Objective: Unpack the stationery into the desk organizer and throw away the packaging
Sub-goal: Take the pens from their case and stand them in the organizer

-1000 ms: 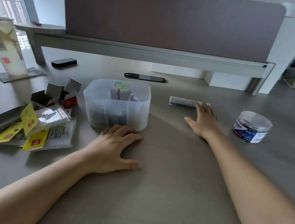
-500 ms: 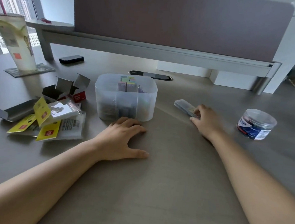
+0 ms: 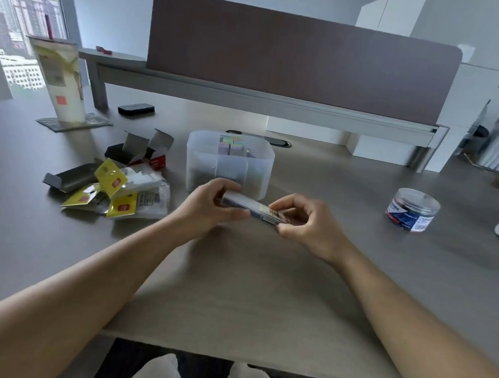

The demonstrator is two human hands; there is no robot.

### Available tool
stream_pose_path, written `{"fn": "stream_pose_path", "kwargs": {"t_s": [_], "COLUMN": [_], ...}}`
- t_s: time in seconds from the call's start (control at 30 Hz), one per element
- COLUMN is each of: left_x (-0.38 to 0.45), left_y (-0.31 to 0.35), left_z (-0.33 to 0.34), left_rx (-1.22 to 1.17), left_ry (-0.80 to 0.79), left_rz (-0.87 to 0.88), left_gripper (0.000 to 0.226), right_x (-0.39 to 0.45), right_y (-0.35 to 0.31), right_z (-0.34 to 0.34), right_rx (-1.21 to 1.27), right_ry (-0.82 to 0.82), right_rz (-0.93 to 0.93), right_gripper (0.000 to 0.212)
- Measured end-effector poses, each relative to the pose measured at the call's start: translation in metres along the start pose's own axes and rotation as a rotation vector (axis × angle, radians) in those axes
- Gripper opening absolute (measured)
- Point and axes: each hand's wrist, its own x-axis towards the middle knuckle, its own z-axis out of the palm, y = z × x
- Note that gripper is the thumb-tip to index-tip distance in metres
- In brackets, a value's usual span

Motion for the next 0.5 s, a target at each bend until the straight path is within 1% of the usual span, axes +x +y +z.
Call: {"fn": "stream_pose_path", "kwargs": {"t_s": [0.07,0.13,0.23,0.3,0.4,0.5], "left_x": [-0.004,-0.009,-0.014,-0.017,-0.020,-0.021], "left_y": [-0.003,-0.008,-0.014,-0.017,-0.024,-0.029], "left_z": [-0.011,-0.024,-0.038,-0.046,-0.052,-0.052], "left_rx": [-0.018,-0.069,-0.145,-0.189,-0.186,-0.160], "left_ry": [0.023,0.040,0.058,0.065,0.064,0.076], "left_rz": [-0.020,-0.046,-0.076,-0.093,-0.090,-0.063], "left_gripper": [0.043,0.040,0.040,0.037,0.037,0.039], "right_x": [0.003,0.008,0.016,0.020,0.021,0.021], "right_y": [-0.006,-0.013,-0.019,-0.020,-0.018,-0.012], "right_z": [0.010,0.021,0.038,0.047,0.057,0.062], "right_rx": [-0.011,-0.024,-0.112,-0.129,-0.083,-0.087], "right_ry": [-0.019,-0.033,-0.041,-0.045,-0.038,-0.026], "right_rz": [-0.030,-0.063,-0.147,-0.202,-0.264,-0.282], "right_gripper": [0.029,0.022,0.022,0.021,0.018,0.019]}}
